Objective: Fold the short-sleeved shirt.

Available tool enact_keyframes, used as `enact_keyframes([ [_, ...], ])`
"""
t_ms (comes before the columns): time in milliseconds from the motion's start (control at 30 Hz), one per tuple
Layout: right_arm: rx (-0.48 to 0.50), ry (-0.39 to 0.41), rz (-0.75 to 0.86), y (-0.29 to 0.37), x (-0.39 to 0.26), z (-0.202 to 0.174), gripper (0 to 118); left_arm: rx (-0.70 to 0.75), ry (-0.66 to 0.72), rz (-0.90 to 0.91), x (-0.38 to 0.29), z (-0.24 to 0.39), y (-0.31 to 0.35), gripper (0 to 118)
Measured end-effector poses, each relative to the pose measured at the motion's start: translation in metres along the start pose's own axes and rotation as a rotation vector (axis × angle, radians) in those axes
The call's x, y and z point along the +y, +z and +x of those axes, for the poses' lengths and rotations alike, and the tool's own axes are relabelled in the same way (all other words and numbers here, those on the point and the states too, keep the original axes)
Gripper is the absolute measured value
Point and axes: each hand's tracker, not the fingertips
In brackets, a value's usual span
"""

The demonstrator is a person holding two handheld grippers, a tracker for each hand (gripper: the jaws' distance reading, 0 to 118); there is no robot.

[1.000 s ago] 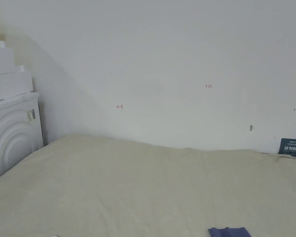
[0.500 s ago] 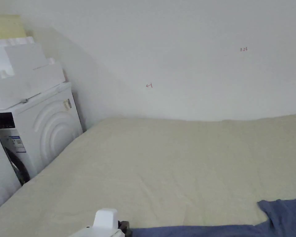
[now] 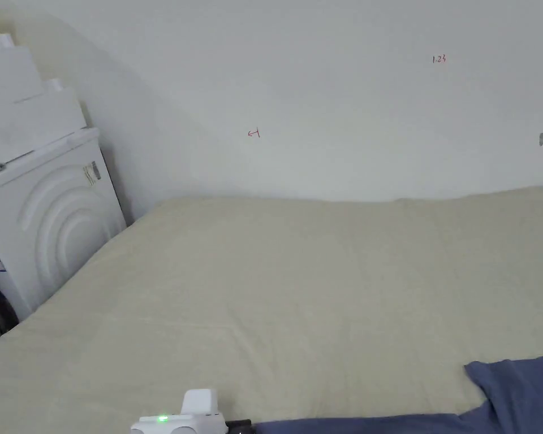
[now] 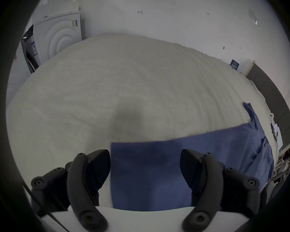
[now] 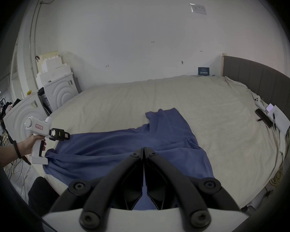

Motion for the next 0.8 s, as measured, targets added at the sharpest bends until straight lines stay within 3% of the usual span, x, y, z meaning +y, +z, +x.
enact_keyframes([
  [67, -0.016, -0.005, -0.015, -0.003, -0.003, 0.005, 0, 0.026, -0.015, -0.017, -0.006, 0.003, -0.009, 89],
  [133, -0.022, -0.016, -0.022, -0.005, -0.006, 0.009, 0, 0.061, -0.061, 0.006, -0.009, 0.009, -0.006, 80],
  [200, -0.025, -0.031, -0.03, -0.008, -0.006, 0.013, 0, 0.086, -0.071, 0.007, -0.013, 0.013, 0.001, 52],
  [233, -0.027, -0.038, -0.035, -0.01, -0.006, 0.014, 0, 0.122, -0.106, 0.017, -0.011, 0.015, 0.006, 24],
  [267, -0.028, -0.039, -0.035, -0.011, -0.006, 0.015, 0, 0.095, -0.108, 0.024, -0.011, 0.016, 0.009, 24],
  [333, -0.03, -0.037, -0.038, -0.014, -0.005, 0.017, 0, 0.084, -0.11, 0.026, -0.012, 0.016, 0.013, 5],
  [567, -0.038, -0.024, -0.03, -0.034, 0.01, 0.034, 0, 0.093, -0.27, 0.091, -0.038, 0.026, 0.008, 3],
  [667, -0.073, 0.008, -0.036, -0.066, 0.025, 0.05, 0, 0.112, -0.251, 0.053, -0.033, 0.032, 0.008, 3],
  [733, -0.079, -0.019, -0.073, -0.096, 0.037, 0.066, 0, 0.121, -0.227, 0.04, -0.032, 0.031, 0.001, 3],
  [800, -0.091, -0.046, -0.123, -0.131, 0.046, 0.085, 0, 0.118, -0.11, 0.029, -0.027, 0.026, 0.002, 3],
])
